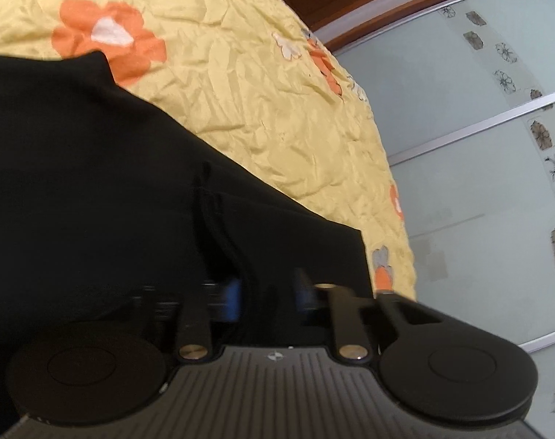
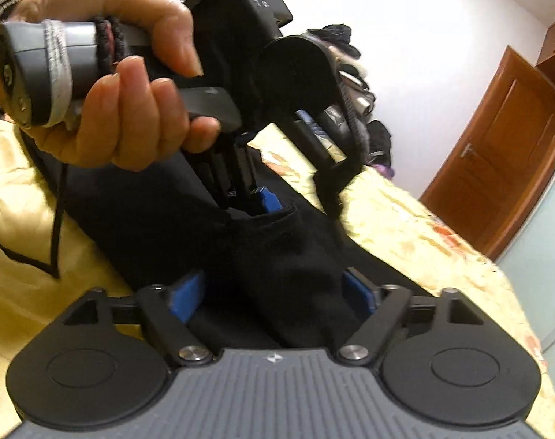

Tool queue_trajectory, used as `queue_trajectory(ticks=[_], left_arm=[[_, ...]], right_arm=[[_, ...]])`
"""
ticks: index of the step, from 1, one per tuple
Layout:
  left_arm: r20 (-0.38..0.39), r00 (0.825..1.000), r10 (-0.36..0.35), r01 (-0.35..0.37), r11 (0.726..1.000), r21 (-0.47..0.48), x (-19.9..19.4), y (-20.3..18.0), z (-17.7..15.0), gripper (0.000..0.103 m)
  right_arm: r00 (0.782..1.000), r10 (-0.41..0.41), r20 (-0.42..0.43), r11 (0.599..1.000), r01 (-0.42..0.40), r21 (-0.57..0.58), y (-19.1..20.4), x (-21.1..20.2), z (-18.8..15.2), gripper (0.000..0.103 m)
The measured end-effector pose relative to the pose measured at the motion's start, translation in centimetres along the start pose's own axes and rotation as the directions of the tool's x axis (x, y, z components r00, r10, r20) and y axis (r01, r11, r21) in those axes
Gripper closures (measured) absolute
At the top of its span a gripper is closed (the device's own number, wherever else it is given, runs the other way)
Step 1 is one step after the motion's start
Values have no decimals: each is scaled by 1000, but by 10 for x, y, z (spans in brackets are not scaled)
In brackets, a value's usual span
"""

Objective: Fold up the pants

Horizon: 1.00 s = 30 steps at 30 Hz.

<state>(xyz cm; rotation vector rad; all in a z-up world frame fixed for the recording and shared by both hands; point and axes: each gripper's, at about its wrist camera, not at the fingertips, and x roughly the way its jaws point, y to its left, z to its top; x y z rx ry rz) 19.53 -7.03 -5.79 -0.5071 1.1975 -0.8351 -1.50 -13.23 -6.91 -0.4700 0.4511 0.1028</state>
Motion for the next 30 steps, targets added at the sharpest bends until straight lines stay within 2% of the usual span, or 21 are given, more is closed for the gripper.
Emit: queue_trajectory(ticks=[1,2,4,8,14,21,24,27,29,30], left_arm=[[11,1000,13,-13,1000,8,-2,0,-1,92],[32,999,27,-28,999,16,-4,0,-2,92],[76,995,61,-64,997,39,-10,-2,-4,99],[153,980,127,-142,986,89,-19,-6,-8,99],[196,963,185,-204,975,82,-36,-2,-15,99],[202,950,237,-255,964,70,-47,7,-21,99],[200,950,241,-259,964,64,-49,12,-23,99],[200,946,257,-275,959,69,-47,13,-24,98],[209,938,278,-301,949,91,-45,8,-26,98],[215,932,292,-319,942,107,-43,4,-27,98]], right_arm=[[1000,4,2,1000,-4,0,0,-1,0,20],[1000,4,1,1000,-4,1,0,-1,0,20],[1000,10,-4,1000,-10,12,-1,-2,1,20],[999,33,-19,998,-32,56,-7,-2,1,20],[999,47,-22,996,-45,83,-19,10,-5,18],[998,61,-18,996,-59,67,-24,9,-4,18],[995,96,20,992,-97,82,-36,-5,-5,18],[996,81,31,986,-85,145,-60,-15,-9,18],[997,66,36,963,-73,259,-88,-17,-15,18],[997,74,31,937,-81,339,-104,-14,-19,18]])
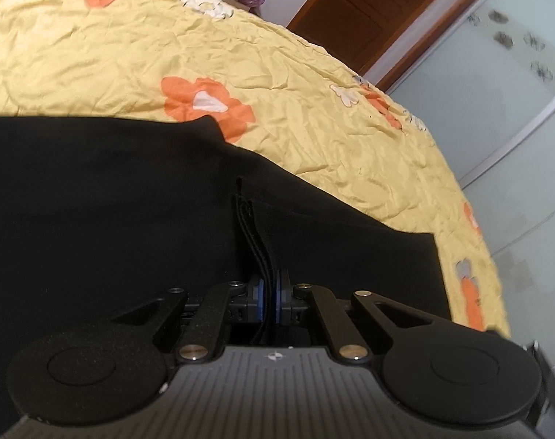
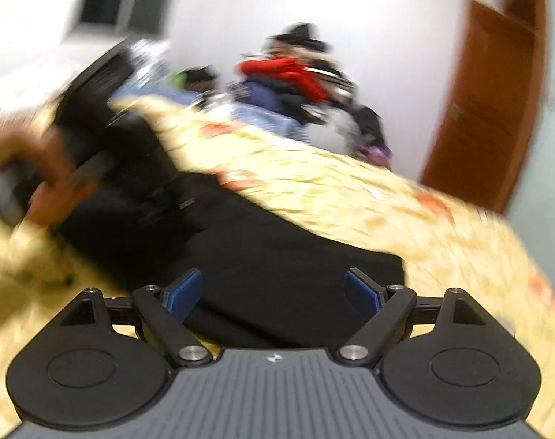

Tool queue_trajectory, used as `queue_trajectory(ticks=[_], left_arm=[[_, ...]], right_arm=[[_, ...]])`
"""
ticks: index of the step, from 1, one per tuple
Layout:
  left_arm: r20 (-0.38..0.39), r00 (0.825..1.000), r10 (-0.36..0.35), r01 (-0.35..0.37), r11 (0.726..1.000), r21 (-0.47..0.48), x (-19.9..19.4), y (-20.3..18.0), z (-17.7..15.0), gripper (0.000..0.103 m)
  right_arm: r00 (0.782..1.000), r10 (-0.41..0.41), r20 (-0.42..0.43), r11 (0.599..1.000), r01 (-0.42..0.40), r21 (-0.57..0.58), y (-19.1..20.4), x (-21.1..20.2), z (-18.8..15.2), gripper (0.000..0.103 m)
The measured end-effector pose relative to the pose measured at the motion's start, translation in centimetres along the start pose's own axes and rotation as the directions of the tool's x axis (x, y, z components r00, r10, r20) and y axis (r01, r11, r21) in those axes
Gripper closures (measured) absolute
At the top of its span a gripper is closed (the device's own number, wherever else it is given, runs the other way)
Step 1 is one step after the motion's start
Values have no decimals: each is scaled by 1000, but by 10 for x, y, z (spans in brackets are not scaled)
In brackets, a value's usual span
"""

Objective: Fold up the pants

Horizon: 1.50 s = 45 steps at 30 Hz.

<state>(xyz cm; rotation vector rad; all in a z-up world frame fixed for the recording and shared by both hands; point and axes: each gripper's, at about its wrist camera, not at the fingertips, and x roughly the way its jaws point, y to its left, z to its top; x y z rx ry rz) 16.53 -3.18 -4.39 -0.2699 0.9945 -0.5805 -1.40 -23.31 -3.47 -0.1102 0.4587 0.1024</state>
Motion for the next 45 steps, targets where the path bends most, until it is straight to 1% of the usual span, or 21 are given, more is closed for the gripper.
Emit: queue_trajectory(ticks=[2,4,5,7,12,14,16,17,18,19,21,23,25,28,30,32,33,37,39,42,45], left_arm=[[4,1000,21,-22,999,23,1,-5,-1,98],[3,1000,31,-31,999,19,2,-5,-1,97],[3,1000,31,-31,999,14,1,-5,-1,96],[8,999,45,-45,999,17,0,-5,-1,85],[17,995,97,-97,995,36,-8,-15,1,85],[41,991,128,-130,989,66,-13,-25,0,80],[80,985,154,-161,982,95,-19,-35,-2,55],[107,981,160,-172,978,115,-22,-41,-3,49],[135,977,167,-186,973,140,-24,-48,-4,40],[161,971,180,-206,965,165,-24,-54,-5,38],[190,961,202,-241,947,214,-23,-66,-6,37],[171,966,196,-232,947,223,-18,-73,-4,37],[156,971,182,-214,952,218,-13,-77,-3,35],[150,969,195,-225,948,226,-3,-83,-5,28],[163,966,201,-235,946,225,6,-88,-8,27],[177,960,215,-253,939,233,14,-93,-11,25],[183,958,223,-263,935,238,18,-95,-13,24],[205,943,263,-313,910,271,30,-102,-15,23],[198,939,281,-328,903,277,35,-103,-14,22],[185,934,306,-348,898,271,40,-101,-12,22],[188,929,317,-360,891,277,41,-100,-12,18]], right_arm=[[995,84,-51,985,-75,153,-29,10,3,18],[973,215,-84,945,-186,270,-48,28,-2,18],[966,235,-107,931,-192,311,-54,36,-6,18],[957,232,-172,920,-158,357,-59,47,-16,18],[971,208,-118,928,-158,338,-67,36,-10,16],[982,173,-82,937,-138,322,-78,38,-1,16],[989,131,-68,946,-104,308,-87,48,4,16],[989,130,-74,944,-101,314,-93,56,7,16],[986,148,-78,939,-115,323,-100,65,10,16],[980,183,-78,931,-147,335,-105,72,13,16],[965,249,-82,910,-204,362,-114,92,18,16],[959,265,-98,901,-211,379,-121,112,20,16],[968,214,-134,910,-148,387,-128,128,16,16],[976,179,-127,898,-110,425,-132,123,16,16],[986,89,-140,917,-26,398,-122,107,17,14],[984,-23,-177,930,86,356,-108,91,11,3],[981,-61,-185,929,123,350,-102,83,6,2],[983,-102,-150,940,144,310,-84,55,-11,2],[978,-131,-164,957,168,238,-72,51,-14,2],[948,-193,-254,963,233,138,-66,60,-21,1],[945,-205,-256,941,263,215,-77,52,-22,0]])
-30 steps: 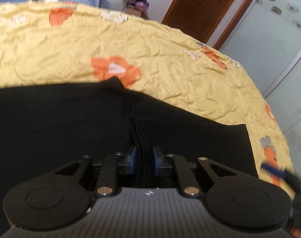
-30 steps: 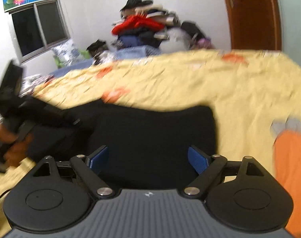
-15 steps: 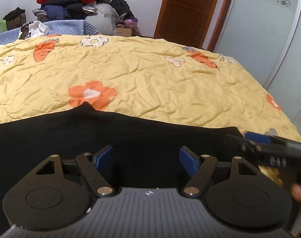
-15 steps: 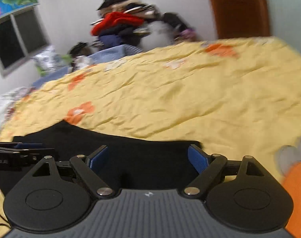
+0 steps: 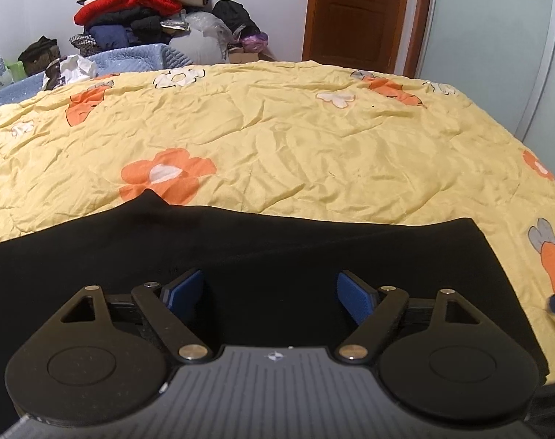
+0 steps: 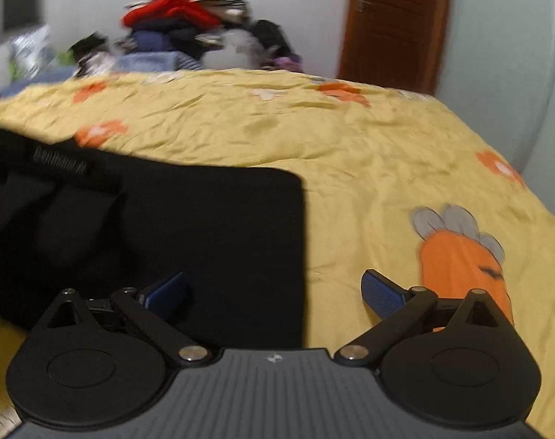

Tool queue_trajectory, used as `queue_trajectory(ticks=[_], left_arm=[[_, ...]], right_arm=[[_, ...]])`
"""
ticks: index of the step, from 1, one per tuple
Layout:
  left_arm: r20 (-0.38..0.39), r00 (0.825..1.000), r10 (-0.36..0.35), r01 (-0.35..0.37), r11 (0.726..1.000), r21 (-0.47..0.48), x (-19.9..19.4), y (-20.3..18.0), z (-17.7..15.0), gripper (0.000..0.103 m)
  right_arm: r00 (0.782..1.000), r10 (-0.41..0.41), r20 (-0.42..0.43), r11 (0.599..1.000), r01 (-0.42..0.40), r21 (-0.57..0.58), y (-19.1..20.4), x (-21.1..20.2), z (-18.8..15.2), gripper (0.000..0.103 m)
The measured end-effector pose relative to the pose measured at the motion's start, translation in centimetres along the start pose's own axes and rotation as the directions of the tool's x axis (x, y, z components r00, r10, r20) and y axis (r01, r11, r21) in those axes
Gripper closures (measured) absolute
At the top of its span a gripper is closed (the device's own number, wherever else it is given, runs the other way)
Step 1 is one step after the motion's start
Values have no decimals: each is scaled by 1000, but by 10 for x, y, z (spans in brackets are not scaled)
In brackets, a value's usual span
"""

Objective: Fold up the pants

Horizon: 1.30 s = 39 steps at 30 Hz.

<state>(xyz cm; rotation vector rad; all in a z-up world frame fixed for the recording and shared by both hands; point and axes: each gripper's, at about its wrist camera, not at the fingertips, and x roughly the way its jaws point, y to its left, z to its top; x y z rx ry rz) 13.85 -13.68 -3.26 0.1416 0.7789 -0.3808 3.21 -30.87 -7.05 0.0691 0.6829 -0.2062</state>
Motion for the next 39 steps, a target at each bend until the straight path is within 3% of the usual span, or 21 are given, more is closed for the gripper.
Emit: queue_trajectory(ticks=[3,5,7,9,21,26,30,34,37,39], left_arm=[[2,1000,12,-12,1000,4,1,-2,0,14],[1,1000,22,-22,1000,9,1,-4,0,14],[-4,999,34,-34,999,15,1,-8,-1,12],[-9,999,47,-47,998,31,2,-12,-3,10],[29,993,116,-119,979,164,-3,-45,-16,3],[32,994,100,-103,987,127,-12,-42,-22,3],[4,996,89,-89,990,111,-8,-38,-24,0],[5,995,98,-98,989,108,-9,-37,-23,0],[17,992,126,-127,986,111,-14,-35,-24,0],[17,989,145,-146,982,117,-17,-31,-25,3]], right_arm=[[998,-30,62,999,27,44,-1,-14,4,0],[996,11,83,999,-15,49,0,-16,4,0],[999,24,30,999,-26,35,5,-7,1,0],[998,-22,-53,1000,23,11,10,6,-3,0],[999,5,-49,994,0,111,-8,-11,-15,0],[998,-25,65,994,18,104,-3,-26,-8,0],[998,-51,-26,998,52,31,8,-3,-12,0],[999,-25,27,999,25,34,6,-14,-15,0],[990,28,136,998,-21,-52,16,-28,-15,0],[987,64,149,991,-45,-123,27,-29,-12,0]])
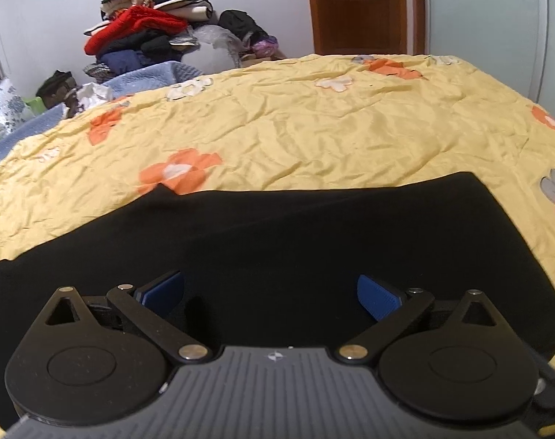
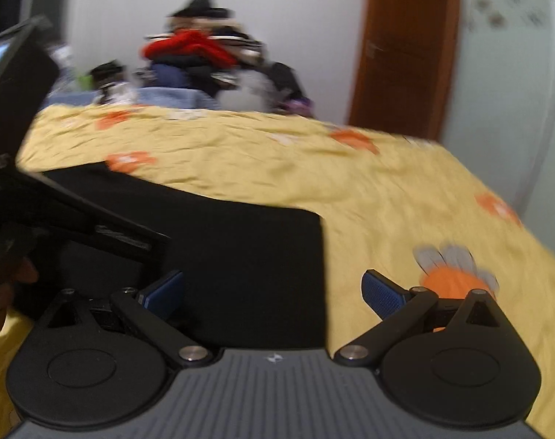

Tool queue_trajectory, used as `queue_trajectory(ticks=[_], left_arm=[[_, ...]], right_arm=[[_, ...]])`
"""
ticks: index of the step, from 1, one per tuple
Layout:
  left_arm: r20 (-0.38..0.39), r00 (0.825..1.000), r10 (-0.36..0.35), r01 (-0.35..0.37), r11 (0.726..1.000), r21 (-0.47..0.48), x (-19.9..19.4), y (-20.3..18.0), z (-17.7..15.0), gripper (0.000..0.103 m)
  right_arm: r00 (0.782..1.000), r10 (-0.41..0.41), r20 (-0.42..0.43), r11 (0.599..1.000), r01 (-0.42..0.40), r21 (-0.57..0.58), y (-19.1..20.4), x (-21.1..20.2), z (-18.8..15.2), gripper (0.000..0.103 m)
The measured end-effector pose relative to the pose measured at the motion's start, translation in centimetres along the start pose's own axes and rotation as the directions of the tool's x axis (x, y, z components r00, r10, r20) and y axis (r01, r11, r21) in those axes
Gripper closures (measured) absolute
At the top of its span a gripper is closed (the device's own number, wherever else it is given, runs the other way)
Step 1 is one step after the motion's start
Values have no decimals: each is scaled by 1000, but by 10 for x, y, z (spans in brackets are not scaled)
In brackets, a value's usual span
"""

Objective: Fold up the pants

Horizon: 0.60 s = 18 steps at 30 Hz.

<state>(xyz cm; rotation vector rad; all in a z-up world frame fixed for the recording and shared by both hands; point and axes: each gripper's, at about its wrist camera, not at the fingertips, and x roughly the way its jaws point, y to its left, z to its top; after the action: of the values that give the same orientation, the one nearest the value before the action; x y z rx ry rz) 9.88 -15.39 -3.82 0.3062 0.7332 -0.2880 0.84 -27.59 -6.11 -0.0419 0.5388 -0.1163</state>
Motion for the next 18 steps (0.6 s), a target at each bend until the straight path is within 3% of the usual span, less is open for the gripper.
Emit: queue_trajectory(ticks=[6,8,11,13,16,18], left_arm=[[-25,999,47,-47,999,-27,-6,31,-6,0],[-28,997,77,-78,997,-27,-8,40,-7,0],[-28,993,115,-116,993,-23,-12,53,-9,0],[-24,993,119,-119,992,-36,-15,62,-11,0],[-32,991,131,-133,990,-52,-16,74,-15,0],[-41,991,131,-134,989,-61,-15,81,-19,0]], right_arm=[[988,151,-43,988,-152,-22,17,10,12,0],[990,135,-35,989,-137,-56,27,12,14,0],[991,96,-89,990,-105,-97,36,25,11,0],[985,112,-131,991,-120,-59,32,33,7,0],[981,141,-136,990,-139,24,22,34,6,0],[986,116,-117,993,-114,24,22,29,7,0]])
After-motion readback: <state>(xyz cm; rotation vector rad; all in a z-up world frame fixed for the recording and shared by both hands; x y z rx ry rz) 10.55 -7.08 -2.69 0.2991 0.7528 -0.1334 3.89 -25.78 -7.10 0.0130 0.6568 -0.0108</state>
